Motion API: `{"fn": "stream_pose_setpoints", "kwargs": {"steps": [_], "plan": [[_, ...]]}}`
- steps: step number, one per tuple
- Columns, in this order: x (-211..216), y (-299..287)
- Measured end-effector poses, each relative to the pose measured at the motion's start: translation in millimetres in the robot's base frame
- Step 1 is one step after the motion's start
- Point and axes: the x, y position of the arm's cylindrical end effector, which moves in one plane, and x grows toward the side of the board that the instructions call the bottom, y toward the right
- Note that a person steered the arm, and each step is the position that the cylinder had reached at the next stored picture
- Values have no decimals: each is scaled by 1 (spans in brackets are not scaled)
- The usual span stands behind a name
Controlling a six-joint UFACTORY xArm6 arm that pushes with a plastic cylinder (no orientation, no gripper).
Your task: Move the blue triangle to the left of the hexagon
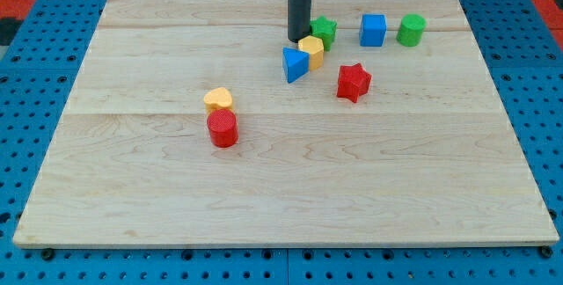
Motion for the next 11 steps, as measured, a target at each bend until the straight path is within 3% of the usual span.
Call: {"fn": "stream_pose_setpoints", "kwargs": {"steps": [3, 4, 5, 7, 8, 9, 10, 11], "plan": [[-11, -8], [19, -65], [74, -68], [107, -45], [96, 12], [83, 26], [81, -24], [75, -32]]}}
